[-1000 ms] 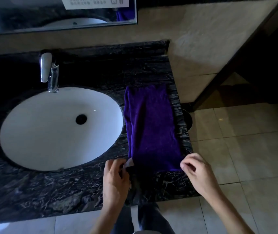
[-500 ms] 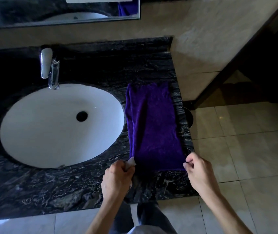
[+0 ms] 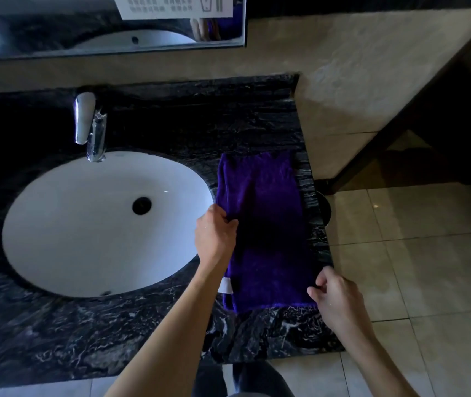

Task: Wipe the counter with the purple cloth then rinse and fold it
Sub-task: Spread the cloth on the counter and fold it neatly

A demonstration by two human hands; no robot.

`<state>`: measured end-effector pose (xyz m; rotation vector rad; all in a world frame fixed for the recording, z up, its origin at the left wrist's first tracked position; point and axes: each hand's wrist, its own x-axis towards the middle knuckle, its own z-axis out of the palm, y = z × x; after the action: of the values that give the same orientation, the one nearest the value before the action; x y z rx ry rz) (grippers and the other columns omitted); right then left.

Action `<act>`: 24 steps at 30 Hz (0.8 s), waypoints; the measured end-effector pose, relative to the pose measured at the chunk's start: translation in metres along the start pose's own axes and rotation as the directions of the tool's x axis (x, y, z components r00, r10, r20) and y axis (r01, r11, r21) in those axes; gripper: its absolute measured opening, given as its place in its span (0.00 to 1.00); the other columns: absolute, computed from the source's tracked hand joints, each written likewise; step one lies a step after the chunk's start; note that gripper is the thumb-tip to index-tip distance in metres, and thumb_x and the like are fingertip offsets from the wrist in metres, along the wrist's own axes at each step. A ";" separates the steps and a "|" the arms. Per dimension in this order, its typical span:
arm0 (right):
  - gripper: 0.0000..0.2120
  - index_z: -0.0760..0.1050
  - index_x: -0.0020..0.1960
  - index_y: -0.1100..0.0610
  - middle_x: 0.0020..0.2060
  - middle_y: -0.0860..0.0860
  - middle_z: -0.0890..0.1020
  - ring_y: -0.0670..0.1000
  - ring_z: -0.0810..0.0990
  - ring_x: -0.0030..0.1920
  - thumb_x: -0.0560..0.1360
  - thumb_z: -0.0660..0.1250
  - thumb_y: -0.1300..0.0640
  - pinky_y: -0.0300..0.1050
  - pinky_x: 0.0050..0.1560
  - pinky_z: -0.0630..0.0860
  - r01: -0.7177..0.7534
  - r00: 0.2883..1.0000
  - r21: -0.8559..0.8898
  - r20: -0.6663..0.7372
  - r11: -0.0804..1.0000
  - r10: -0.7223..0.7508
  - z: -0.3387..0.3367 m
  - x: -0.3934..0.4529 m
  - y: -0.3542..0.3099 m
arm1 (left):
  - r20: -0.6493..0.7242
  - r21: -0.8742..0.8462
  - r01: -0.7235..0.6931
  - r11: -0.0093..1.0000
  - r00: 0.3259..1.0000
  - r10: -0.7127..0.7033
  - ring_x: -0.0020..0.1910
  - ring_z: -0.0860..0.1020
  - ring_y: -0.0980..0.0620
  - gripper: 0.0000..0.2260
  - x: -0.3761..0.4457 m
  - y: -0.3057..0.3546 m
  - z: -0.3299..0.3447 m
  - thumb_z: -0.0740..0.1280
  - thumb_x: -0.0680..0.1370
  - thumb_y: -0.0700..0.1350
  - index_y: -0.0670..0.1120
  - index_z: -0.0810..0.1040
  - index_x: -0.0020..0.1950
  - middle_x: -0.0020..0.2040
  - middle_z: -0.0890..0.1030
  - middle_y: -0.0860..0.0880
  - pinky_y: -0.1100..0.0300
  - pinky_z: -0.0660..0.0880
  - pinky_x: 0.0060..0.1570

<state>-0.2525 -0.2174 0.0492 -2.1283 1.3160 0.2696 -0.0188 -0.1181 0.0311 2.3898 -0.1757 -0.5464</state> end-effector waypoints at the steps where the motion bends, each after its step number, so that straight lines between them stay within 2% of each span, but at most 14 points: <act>1: 0.10 0.70 0.46 0.54 0.34 0.49 0.79 0.47 0.78 0.33 0.77 0.73 0.56 0.43 0.30 0.70 -0.013 1.000 -0.017 0.020 1.000 0.013 -0.003 0.002 -0.001 | 0.003 0.009 0.023 1.000 1.000 -0.023 0.41 0.80 0.45 0.09 0.001 0.000 0.001 0.75 0.72 0.46 0.47 0.78 0.47 0.43 0.82 0.48 0.52 0.78 0.39; 3: 0.11 0.70 0.45 0.53 0.34 0.49 0.78 0.47 0.77 0.34 0.78 0.72 0.55 0.41 0.29 0.68 -0.032 0.997 -0.070 0.064 0.997 0.036 -0.008 0.006 -0.005 | 0.017 0.013 0.040 0.999 0.999 -0.040 0.43 0.80 0.44 0.09 0.002 0.003 0.000 0.75 0.71 0.46 0.47 0.79 0.48 0.44 0.81 0.48 0.52 0.78 0.42; 5: 0.11 0.70 0.44 0.54 0.36 0.49 0.78 0.48 0.77 0.35 0.78 0.72 0.54 0.42 0.31 0.69 -0.041 0.991 -0.131 0.121 0.991 0.057 -0.013 0.011 -0.009 | 0.048 -0.004 0.056 0.998 0.997 -0.056 0.40 0.80 0.43 0.07 0.007 0.007 0.000 0.75 0.71 0.45 0.45 0.80 0.44 0.41 0.82 0.46 0.51 0.78 0.40; 7: 0.11 0.72 0.44 0.55 0.36 0.50 0.78 0.49 0.76 0.35 0.79 0.70 0.52 0.44 0.32 0.68 -0.039 0.985 -0.127 0.164 0.991 0.060 -0.019 0.020 -0.017 | 0.074 -0.061 0.103 0.993 0.992 -0.099 0.38 0.81 0.42 0.09 0.014 0.008 0.000 0.74 0.72 0.47 0.42 0.81 0.39 0.37 0.82 0.44 0.51 0.78 0.39; 10: 0.12 0.74 0.42 0.60 0.32 0.51 0.76 0.49 0.72 0.31 0.80 0.68 0.53 0.46 0.31 0.65 -0.034 0.998 0.031 0.061 0.999 0.032 -0.023 0.042 -0.031 | 0.092 -0.119 0.138 0.983 0.988 -0.128 0.35 0.81 0.42 0.09 0.024 0.005 -0.001 0.72 0.73 0.45 0.41 0.82 0.38 0.34 0.82 0.42 0.52 0.75 0.34; 13: 0.13 0.73 0.40 0.61 0.29 0.51 0.73 0.49 0.69 0.29 0.79 0.70 0.56 0.46 0.29 0.62 -0.002 0.999 0.145 -0.047 0.989 0.009 -0.019 0.065 -0.044 | 0.058 -0.146 0.096 0.985 0.994 -0.089 0.29 0.74 0.45 0.12 0.034 0.000 -0.007 0.71 0.74 0.42 0.33 0.80 0.38 0.29 0.77 0.42 0.50 0.72 0.31; 15: 0.14 0.71 0.38 0.57 0.31 0.51 0.74 0.51 0.72 0.31 0.78 0.72 0.54 0.47 0.31 0.63 -0.024 0.999 0.092 -0.019 0.995 0.026 -0.015 0.075 -0.045 | 0.076 -0.126 0.084 0.989 0.994 -0.075 0.29 0.75 0.45 0.11 0.037 -0.005 -0.009 0.72 0.75 0.42 0.35 0.80 0.37 0.29 0.77 0.44 0.51 0.74 0.32; 17: 0.13 0.72 0.40 0.56 0.36 0.52 0.77 0.52 0.75 0.35 0.78 0.72 0.52 0.47 0.33 0.65 -0.052 0.997 -0.009 0.056 0.999 0.052 -0.020 0.082 -0.046 | 0.113 -0.107 0.078 0.991 0.991 -0.066 0.30 0.77 0.47 0.09 0.039 -0.011 -0.009 0.74 0.75 0.43 0.41 0.81 0.37 0.30 0.78 0.46 0.56 0.73 0.32; 19: 0.12 0.74 0.41 0.57 0.40 0.54 0.80 0.55 0.77 0.39 0.78 0.72 0.52 0.46 0.34 0.66 -0.034 0.995 -0.027 0.091 0.999 0.036 -0.029 0.090 -0.054 | 0.105 -0.167 0.072 0.983 0.993 -0.055 0.31 0.77 0.48 0.08 0.043 -0.015 -0.009 0.75 0.74 0.45 0.43 0.82 0.38 0.31 0.79 0.47 0.59 0.71 0.31; 22: 0.15 0.75 0.38 0.60 0.40 0.60 0.83 0.61 0.81 0.43 0.79 0.71 0.53 0.51 0.42 0.74 0.020 1.000 0.036 -0.010 0.999 -0.019 -0.039 0.111 -0.073 | 0.039 -0.238 0.034 0.971 0.999 -0.025 0.36 0.81 0.46 0.11 0.052 -0.012 -0.008 0.74 0.72 0.51 0.43 0.84 0.43 0.37 0.83 0.46 0.55 0.76 0.37; 24: 0.15 0.76 0.40 0.62 0.40 0.60 0.82 0.62 0.80 0.43 0.79 0.70 0.52 0.54 0.44 0.76 0.026 0.999 0.035 -0.036 0.999 -0.025 -0.039 0.128 -0.081 | 0.053 -0.206 0.043 0.978 0.998 -0.033 0.37 0.82 0.45 0.09 0.058 -0.003 -0.007 0.75 0.73 0.49 0.44 0.84 0.42 0.37 0.84 0.45 0.53 0.78 0.38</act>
<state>-0.1262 -0.3096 0.0514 -2.1276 1.3036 0.1975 0.0361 -0.1269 0.0138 2.1827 -0.0896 -0.6110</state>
